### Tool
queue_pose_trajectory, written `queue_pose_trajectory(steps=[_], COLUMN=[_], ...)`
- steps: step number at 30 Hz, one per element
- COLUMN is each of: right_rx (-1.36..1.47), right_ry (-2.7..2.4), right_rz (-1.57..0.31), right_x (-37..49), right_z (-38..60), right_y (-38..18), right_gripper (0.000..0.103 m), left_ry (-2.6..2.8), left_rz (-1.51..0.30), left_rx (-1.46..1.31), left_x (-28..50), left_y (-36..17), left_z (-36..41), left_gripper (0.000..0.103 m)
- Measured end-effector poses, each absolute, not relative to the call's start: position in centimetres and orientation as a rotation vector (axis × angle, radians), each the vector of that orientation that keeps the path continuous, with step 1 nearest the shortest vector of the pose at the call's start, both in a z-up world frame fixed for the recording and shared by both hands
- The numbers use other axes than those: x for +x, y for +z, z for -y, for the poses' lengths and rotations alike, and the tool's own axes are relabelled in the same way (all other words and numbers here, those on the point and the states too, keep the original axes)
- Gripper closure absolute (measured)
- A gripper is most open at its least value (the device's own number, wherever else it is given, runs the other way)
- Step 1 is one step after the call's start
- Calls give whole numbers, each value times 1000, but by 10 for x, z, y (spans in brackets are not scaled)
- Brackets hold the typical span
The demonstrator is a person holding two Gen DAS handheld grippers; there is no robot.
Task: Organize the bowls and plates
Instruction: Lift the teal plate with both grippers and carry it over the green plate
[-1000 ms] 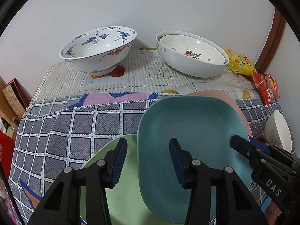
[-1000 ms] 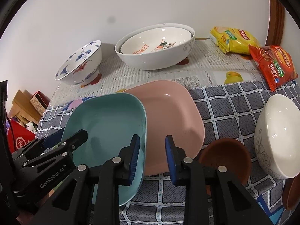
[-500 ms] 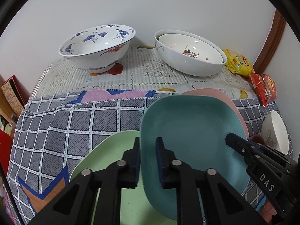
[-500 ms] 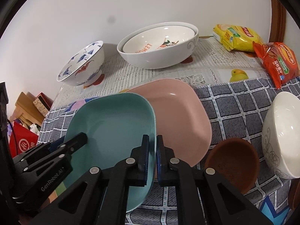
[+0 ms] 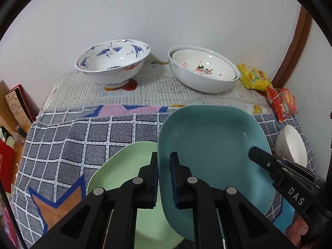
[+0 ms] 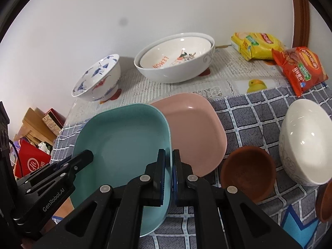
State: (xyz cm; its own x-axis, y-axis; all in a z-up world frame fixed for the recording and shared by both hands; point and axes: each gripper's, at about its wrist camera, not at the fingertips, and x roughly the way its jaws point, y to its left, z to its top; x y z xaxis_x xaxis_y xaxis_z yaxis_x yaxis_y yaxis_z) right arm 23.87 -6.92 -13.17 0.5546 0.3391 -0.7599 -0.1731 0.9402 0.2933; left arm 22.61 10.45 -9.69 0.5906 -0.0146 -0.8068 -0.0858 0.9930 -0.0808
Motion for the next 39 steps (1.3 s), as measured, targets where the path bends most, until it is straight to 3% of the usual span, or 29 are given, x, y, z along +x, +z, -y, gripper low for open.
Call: queue_pose_trajectory(steps=[21,39], right_rx=[205,195], right_ry=[310,337], right_rz=[-841,-813], right_x=[178,159], right_z=[78,67], right_y=[-82,-71], right_gripper=[97,97], left_ry=[59,86], left_rz=[-872,-847], left_rx=[-115,-131], left_x=[168,148], left_y=[-54,-44], left_z=[-96,-107], left_gripper=[92,92])
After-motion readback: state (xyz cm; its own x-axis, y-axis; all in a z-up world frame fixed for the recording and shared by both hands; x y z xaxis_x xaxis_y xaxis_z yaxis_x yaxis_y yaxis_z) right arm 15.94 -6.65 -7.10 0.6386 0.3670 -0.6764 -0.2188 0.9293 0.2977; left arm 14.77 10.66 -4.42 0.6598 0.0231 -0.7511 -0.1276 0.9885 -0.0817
